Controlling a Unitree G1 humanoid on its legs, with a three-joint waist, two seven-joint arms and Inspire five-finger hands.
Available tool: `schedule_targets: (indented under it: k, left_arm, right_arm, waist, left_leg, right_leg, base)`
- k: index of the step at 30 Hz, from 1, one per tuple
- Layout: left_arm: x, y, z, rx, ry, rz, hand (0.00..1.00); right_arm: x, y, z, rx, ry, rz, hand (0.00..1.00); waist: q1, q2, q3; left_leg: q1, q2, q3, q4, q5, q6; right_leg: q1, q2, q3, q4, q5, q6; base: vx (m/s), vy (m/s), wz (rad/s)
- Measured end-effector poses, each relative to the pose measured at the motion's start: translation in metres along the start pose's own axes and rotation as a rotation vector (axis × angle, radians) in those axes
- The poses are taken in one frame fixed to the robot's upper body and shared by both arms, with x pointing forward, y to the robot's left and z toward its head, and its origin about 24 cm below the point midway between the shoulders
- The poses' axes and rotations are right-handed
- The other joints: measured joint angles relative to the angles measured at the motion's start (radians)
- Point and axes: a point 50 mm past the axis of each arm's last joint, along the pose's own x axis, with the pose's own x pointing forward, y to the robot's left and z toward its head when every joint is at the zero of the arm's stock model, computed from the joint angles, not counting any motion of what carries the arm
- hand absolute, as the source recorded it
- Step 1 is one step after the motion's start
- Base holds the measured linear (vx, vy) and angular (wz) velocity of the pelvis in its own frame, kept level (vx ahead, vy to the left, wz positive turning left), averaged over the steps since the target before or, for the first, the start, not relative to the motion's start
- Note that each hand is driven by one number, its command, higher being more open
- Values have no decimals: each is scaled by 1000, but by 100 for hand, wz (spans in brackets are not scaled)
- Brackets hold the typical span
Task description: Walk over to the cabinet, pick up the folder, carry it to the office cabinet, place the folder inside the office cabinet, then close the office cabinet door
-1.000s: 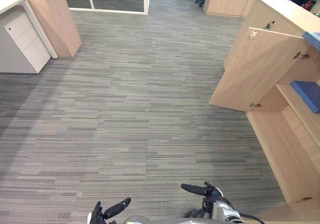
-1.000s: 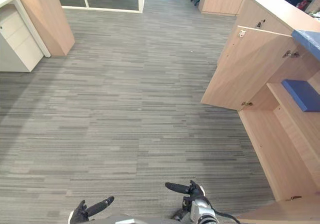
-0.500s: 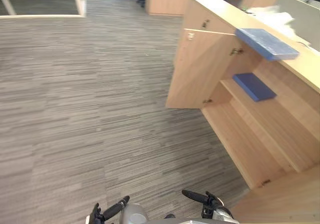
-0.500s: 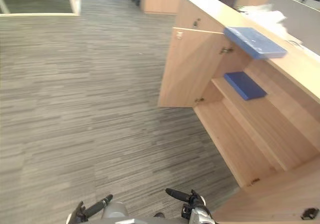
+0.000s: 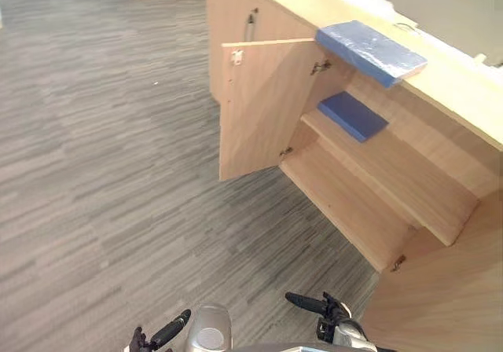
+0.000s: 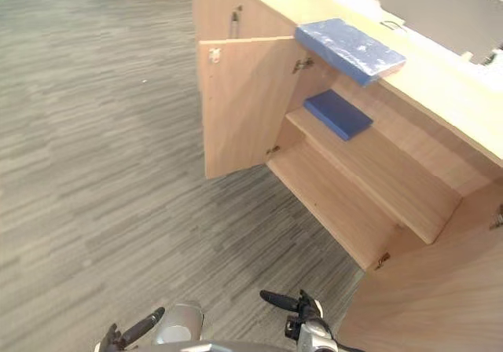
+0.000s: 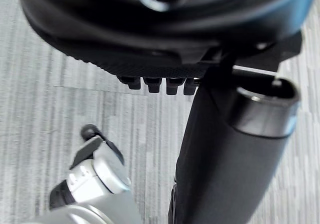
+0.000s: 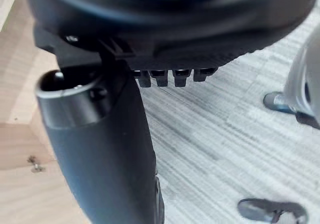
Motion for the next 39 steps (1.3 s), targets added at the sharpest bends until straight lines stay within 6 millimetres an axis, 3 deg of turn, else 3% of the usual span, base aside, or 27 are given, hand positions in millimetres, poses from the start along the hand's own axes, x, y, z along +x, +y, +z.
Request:
schedule_targets:
  k: [1, 3, 5, 6, 7, 8, 9, 11, 14, 15, 16, 18, 19, 22, 24, 25, 26, 27, 28, 29, 31, 34, 35, 36, 37, 38, 39]
  left_arm:
    - [0, 2, -3, 9, 11, 1, 100]
    - [-1, 9, -13, 27, 56, 10, 100]
    - [-2, 20, -19, 62, 76, 26, 100]
    - [-1, 25, -18, 89, 74, 24, 100]
    - [-1, 25, -17, 95, 73, 23, 100]
    - [-2, 29, -22, 108, 93, 29, 100]
    - [-4, 30, -27, 110, 118, 35, 100]
    - [-4, 31, -27, 112, 123, 39, 100]
    - [-2, 23, -22, 110, 105, 24, 100]
    - [-1, 22, -20, 110, 99, 20, 100]
    - [0, 17, -17, 107, 90, 10, 100]
    - [-1, -1, -13, 82, 71, -36, 100]
    - [0, -7, -7, 81, 41, -58, 100]
    - [0, -18, -3, 106, 23, -89, 100]
    - [0, -17, -6, 112, 38, -90, 100]
    - [-1, -18, -6, 109, 41, -93, 100]
    - [0, -21, -3, 105, 29, -106, 100]
    - [-1, -20, -5, 107, 35, -108, 100]
    - [-1, -20, -4, 111, 36, -106, 100]
    - [0, -19, -2, 117, 26, -104, 100]
    - [3, -16, 12, 129, -24, -109, 100]
    - [6, -10, 23, 136, -68, -98, 100]
    - [6, -8, 25, 130, -76, -92, 100]
    - [6, -8, 23, 125, -72, -79, 100]
    - [5, -6, 19, 117, -60, -69, 100]
    - [6, 0, 18, 114, -51, -49, 100]
    - [7, 5, 21, 123, -59, -36, 100]
  right_arm:
    - [0, -5, -5, 18, 21, -13, 100]
    - [0, -13, 1, 22, -4, -29, 100]
    - [0, -14, 1, 20, -12, -28, 100]
    - [0, -15, 1, 22, -22, -22, 100]
    - [0, -15, 1, 22, -23, -21, 100]
    - [0, -14, 3, 19, -31, -16, 100]
    - [1, -13, 6, 13, -40, -5, 100]
    - [1, -14, 7, 15, -41, -10, 100]
    - [0, -15, 7, 17, -46, -26, 100]
    - [0, -15, 6, 11, -45, -25, 100]
    - [-1, -12, 4, 3, -42, -20, 100]
    - [0, -16, 9, -8, -55, -28, 100]
    - [0, -15, 10, -7, -59, -26, 100]
    - [-1, -14, 13, -1, -74, -26, 100]
    - [-3, -11, 6, 25, -55, -21, 100]
    - [-3, -10, 5, 27, -48, -19, 100]
    - [-2, -11, 4, 25, -40, -22, 100]
    - [-2, -11, 4, 22, -35, -19, 100]
    - [-1, -9, 4, 23, -30, -13, 100]
    - [-1, -4, 3, 30, -17, -3, 100]
    - [0, -1, -4, 13, 34, -5, 100]
    - [2, 6, -2, -26, 43, 8, 100]
    - [2, 6, 2, -32, 38, 9, 100]
    - [3, 2, 4, -38, 29, 0, 100]
    - [4, -1, 5, -41, 26, -7, 100]
    - [2, 2, 0, -33, 38, -2, 100]
    - [2, 4, -3, -25, 51, 5, 100]
  waist:
    - [-10, 6, 4]
    - [-31, 33, 21]
    - [-46, 30, 15]
    - [-57, 25, 13]
    - [-55, 23, 14]
    - [-55, 27, 14]
    - [-57, 30, 16]
    - [-57, 30, 18]
    - [-54, 31, 21]
    - [-53, 27, 22]
    - [-53, 39, 27]
    - [-55, 73, 28]
    - [-56, 74, 29]
    - [-61, 96, 35]
    - [-63, 103, -4]
    - [-63, 105, -8]
    - [-56, 126, -11]
    - [-56, 123, -18]
    - [-55, 122, -14]
    - [-49, 114, -10]
    - [-31, 66, 4]
    - [-25, 27, 17]
    - [-19, 17, 22]
    - [-14, 21, 19]
    - [-12, 34, 17]
    - [-9, 8, 21]
    - [-14, -20, 12]
  left_leg:
    - [60, -24, 38, -9, -17, 25]
    - [193, -47, 110, -38, -47, 70]
    - [267, -49, 141, -68, -64, 83]
    - [291, -48, 151, -99, -92, 75]
    - [294, -48, 155, -100, -92, 75]
    - [292, -31, 182, -112, -91, 75]
    - [282, -10, 191, -114, -91, 75]
    - [281, 10, 200, -127, -92, 73]
    - [303, 42, 215, -119, -111, 33]
    - [307, 45, 217, -110, -122, 18]
    - [310, 68, 217, -82, -148, -9]
    - [303, 116, 217, -67, -167, -25]
    - [303, 125, 216, -67, -182, -29]
    - [304, 165, 185, -20, -247, -36]
    - [310, 229, 162, 23, -293, -10]
    - [285, 240, 123, 99, -282, 12]
    - [191, 265, 56, 305, -243, 38]
    - [102, 287, 7, 483, -145, -9]
    - [63, 294, -11, 562, -93, -14]
    - [19, 295, -11, 643, -101, -16]
    - [-35, 245, 6, 636, -159, -18]
    - [-103, 190, -37, 436, -189, -29]
    - [-114, 157, -127, 279, -181, -41]
    - [-97, 128, -251, 94, -130, -57]
    - [-90, 125, -294, 43, -32, -104]
    - [-62, 95, -278, 42, 27, -127]
    - [-57, 75, -267, 32, 26, -126]
  right_leg:
    - [-56, -78, -8, 182, 18, -35]
    - [-100, -217, -74, 440, 100, -163]
    - [-120, -263, -145, 544, 144, -181]
    - [-137, -252, -162, 537, 184, -194]
    - [-141, -250, -162, 534, 182, -184]
    - [-159, -237, -166, 524, 150, -143]
    - [-168, -221, -220, 475, 53, -78]
    - [-169, -203, -300, 385, 24, -54]
    - [-163, -181, -413, 184, 59, -28]
    - [-162, -173, -420, 129, 105, -30]
    - [-143, -143, -442, 83, 114, -92]
    - [-139, -93, -449, 76, 101, -88]
    - [-148, -80, -450, 81, 65, -107]
    - [-148, -55, -451, 146, -12, -111]
    - [-123, 22, -477, 144, -85, -101]
    - [-114, 47, -482, 136, -94, -99]
    - [-109, 88, -480, 132, -108, -112]
    - [-95, 119, -462, 124, -120, -121]
    - [-84, 132, -448, 106, -122, -124]
    - [-65, 146, -426, 76, -120, -124]
    - [-1, 151, -375, -22, -78, -95]
    - [64, 149, -298, -151, -10, -54]
    - [78, 136, -254, -177, 9, -29]
    - [81, 124, -213, -175, 14, -4]
    - [83, 123, -191, -171, 11, 21]
    - [100, 92, -158, -166, 7, 43]
    - [96, 68, -158, -167, 9, 43]
  base:
    - [218, 309, -75]
    - [191, 295, -78]
    - [124, 223, -46]
    - [123, 157, -28]
    - [148, 96, -44]
    - [147, 22, -70]
    - [112, 6, -69]
    - [79, -69, -36]
    - [91, -162, -13]
    - [105, -249, -15]
    - [122, -311, -19]
    - [120, -288, -18]
    - [91, -167, -18]
    - [114, -171, -12]
    - [326, -198, 6]
    - [412, -171, -3]
    - [361, -69, -30]
    - [351, -33, -47]
    - [351, 4, -52]
    - [349, 36, -63]
    - [329, 84, -65]
    - [257, 242, -79]
    - [191, 388, -105]
    - [196, 438, -106]
    - [253, 480, -85]
    - [245, 351, -39]
    - [373, 364, -23]
